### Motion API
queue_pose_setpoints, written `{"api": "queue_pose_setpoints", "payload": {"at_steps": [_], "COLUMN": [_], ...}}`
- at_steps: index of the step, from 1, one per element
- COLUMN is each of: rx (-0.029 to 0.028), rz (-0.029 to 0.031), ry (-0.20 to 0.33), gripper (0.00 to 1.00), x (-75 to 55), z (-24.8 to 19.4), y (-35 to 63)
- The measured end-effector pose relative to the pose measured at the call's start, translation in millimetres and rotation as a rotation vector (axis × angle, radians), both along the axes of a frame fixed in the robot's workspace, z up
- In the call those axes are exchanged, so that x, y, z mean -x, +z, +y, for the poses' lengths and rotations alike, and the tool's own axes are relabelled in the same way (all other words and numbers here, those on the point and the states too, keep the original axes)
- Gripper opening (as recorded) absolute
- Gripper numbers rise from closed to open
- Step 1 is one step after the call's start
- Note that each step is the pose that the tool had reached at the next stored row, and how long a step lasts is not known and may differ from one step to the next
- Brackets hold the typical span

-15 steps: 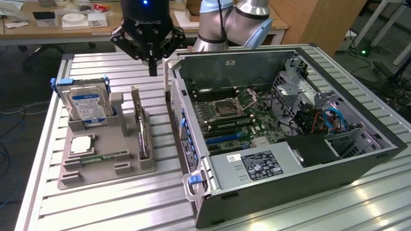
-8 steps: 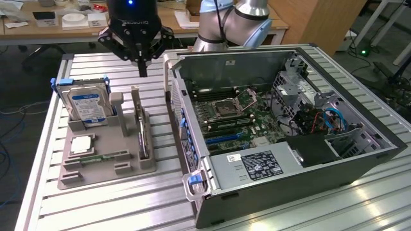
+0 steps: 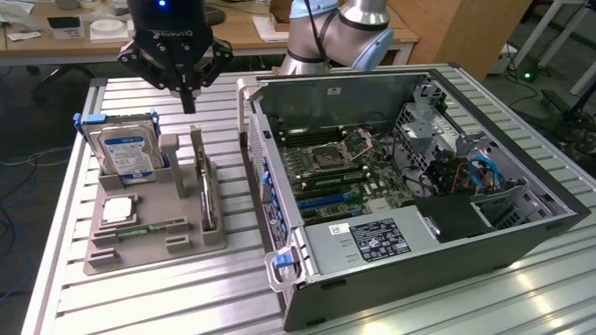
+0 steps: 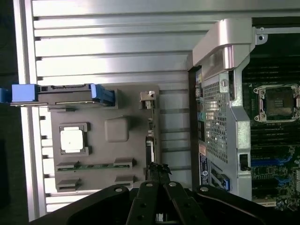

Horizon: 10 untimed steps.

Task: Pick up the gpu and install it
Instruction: 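Reach for the gpu, then pick up the gpu and move the gpu toward the slot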

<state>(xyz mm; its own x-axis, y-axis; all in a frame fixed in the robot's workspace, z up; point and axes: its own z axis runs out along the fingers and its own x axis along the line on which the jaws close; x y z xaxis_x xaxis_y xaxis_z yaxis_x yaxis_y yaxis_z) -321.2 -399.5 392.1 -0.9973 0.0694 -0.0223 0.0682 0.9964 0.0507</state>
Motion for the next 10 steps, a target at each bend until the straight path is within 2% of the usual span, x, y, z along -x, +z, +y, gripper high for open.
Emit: {"api": "queue_pose_setpoints", "payload": {"at_steps": [2,10], "rx": [0.0001,0.0001], "rz": [0.0002,0.0002], "ry": [0.000,0.000], "gripper": [0.11,0.11], "x": [3.7,4.1], "z": [0.0,0.0], "y": [0.0,0.0]}}
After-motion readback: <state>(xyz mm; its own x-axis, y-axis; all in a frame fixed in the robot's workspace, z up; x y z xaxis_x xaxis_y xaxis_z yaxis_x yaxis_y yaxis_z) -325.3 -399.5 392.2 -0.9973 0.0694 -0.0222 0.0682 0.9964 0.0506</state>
